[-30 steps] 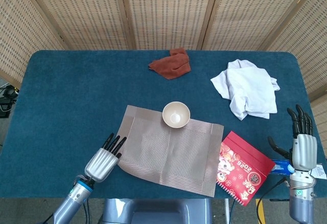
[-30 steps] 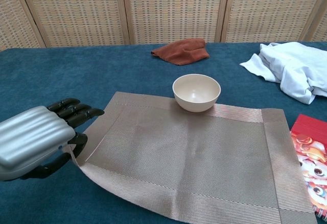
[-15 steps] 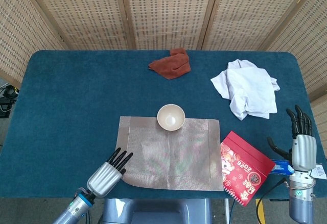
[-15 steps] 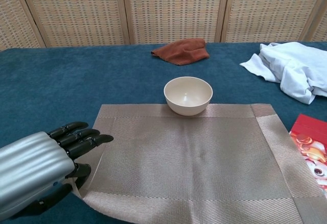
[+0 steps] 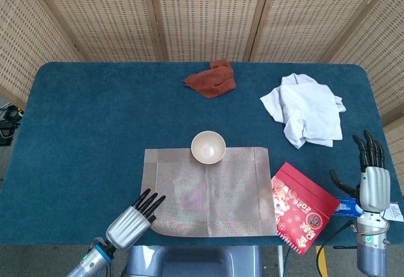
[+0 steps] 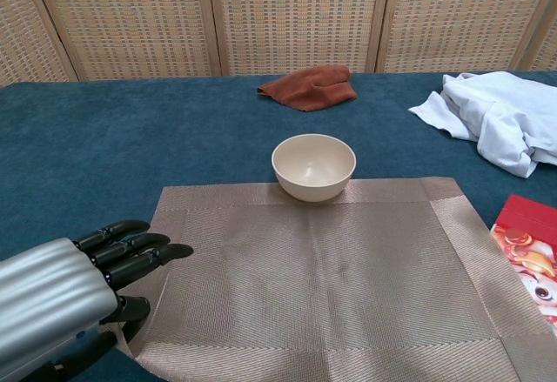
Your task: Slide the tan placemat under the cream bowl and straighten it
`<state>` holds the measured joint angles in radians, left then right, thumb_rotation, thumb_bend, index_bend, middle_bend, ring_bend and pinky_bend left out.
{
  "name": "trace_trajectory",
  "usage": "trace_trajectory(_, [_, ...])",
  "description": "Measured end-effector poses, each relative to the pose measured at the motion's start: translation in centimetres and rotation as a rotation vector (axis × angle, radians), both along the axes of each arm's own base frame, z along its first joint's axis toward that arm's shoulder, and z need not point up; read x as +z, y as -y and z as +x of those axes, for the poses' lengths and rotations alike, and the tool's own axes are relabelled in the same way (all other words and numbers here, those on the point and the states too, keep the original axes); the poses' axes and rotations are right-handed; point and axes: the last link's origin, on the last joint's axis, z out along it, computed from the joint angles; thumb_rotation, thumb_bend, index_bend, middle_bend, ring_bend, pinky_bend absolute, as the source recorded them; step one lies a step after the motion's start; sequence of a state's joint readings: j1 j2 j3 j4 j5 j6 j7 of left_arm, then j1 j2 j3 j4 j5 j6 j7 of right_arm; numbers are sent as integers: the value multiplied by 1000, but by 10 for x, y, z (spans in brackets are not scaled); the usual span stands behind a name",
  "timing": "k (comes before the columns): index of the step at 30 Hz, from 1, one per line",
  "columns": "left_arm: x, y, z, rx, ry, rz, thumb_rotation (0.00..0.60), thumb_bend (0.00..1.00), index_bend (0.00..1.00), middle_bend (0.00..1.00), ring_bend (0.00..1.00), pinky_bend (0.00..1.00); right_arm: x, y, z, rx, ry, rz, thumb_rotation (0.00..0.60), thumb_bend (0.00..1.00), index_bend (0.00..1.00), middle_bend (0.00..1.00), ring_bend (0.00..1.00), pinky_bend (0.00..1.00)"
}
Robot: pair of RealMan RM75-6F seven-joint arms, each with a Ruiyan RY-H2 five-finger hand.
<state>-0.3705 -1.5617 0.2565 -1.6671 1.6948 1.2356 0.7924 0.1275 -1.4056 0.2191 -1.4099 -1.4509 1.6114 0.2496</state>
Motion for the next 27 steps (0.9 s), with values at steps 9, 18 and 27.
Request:
trace_trajectory(9, [28, 2, -12, 2, 34, -32, 600, 361, 0, 0, 0, 0, -1, 0, 1, 2, 0, 0, 600, 399, 125, 0, 0, 0])
trace_trajectory(18, [41, -26, -5, 46, 100, 53, 600, 361, 0, 0, 0, 0, -5, -1, 4, 10, -8, 16, 600, 399, 125, 0, 0, 0])
trace_trajectory(27, [20, -85, 22, 84, 141, 122, 600, 361, 87, 0, 0, 0, -9, 0, 3, 9, -19, 32, 600, 399, 126, 0, 0, 0])
